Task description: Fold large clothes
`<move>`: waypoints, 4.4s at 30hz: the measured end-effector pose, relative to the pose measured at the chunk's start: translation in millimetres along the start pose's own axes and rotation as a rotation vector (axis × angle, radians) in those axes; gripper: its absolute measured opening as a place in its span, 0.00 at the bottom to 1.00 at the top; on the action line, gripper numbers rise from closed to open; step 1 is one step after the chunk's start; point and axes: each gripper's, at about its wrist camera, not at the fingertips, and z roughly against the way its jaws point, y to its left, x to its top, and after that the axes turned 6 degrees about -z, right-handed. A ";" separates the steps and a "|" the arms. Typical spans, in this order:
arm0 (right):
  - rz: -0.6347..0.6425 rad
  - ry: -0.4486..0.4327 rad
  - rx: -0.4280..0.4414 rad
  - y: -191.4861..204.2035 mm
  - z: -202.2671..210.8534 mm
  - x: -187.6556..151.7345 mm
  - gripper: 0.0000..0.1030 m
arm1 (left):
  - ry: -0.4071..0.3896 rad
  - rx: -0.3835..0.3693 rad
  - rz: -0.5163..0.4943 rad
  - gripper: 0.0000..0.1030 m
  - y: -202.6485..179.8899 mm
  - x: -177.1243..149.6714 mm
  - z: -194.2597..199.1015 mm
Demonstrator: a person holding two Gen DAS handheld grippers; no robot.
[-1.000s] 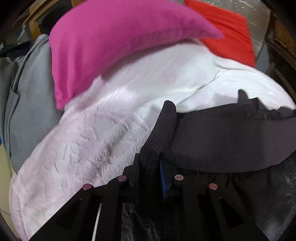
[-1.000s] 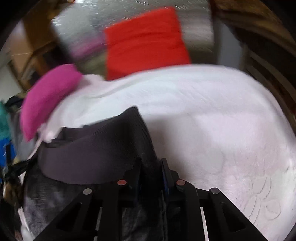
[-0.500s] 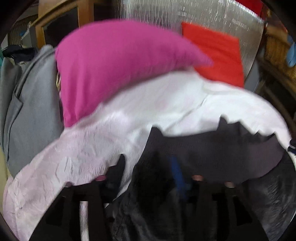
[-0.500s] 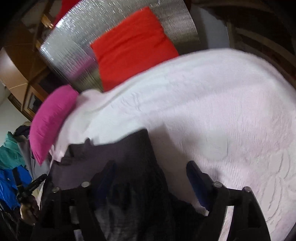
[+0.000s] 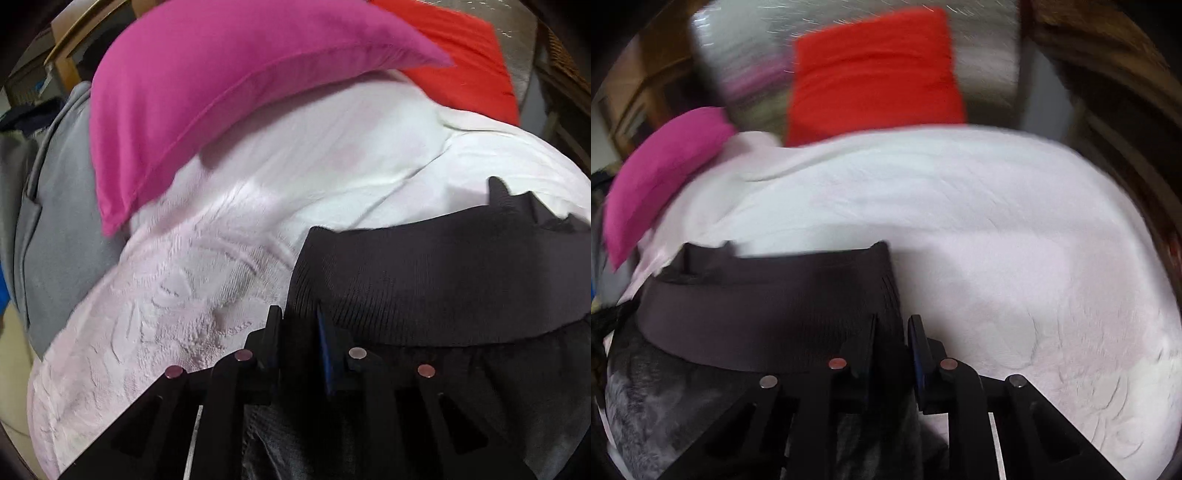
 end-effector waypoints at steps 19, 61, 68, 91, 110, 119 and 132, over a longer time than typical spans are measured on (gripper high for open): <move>0.035 -0.167 0.111 40.9 106.7 -42.5 0.76 | -0.196 -0.034 0.037 0.39 -13.3 -29.0 109.9; 0.137 -0.153 0.052 124.4 160.8 -186.0 0.84 | -0.104 -0.051 -0.032 0.54 -92.4 -131.4 165.8; 0.141 -0.164 0.043 125.6 151.6 -176.5 0.84 | -0.105 -0.069 -0.021 0.54 -94.1 -124.7 157.8; -0.057 -0.053 0.076 12.2 100.6 -59.0 0.91 | -0.016 -0.062 0.128 0.59 25.5 -74.5 79.8; 0.131 -0.012 -0.047 43.5 42.8 -47.1 0.11 | 0.052 -0.021 -0.013 0.18 -0.3 -30.9 25.7; 0.073 -0.084 -0.066 50.8 101.3 -55.3 0.54 | -0.007 0.010 0.044 0.45 6.4 -37.5 79.1; 0.190 -0.195 0.049 146.7 169.4 -185.2 0.72 | -0.072 -0.113 -0.004 0.55 -85.1 -124.7 165.6</move>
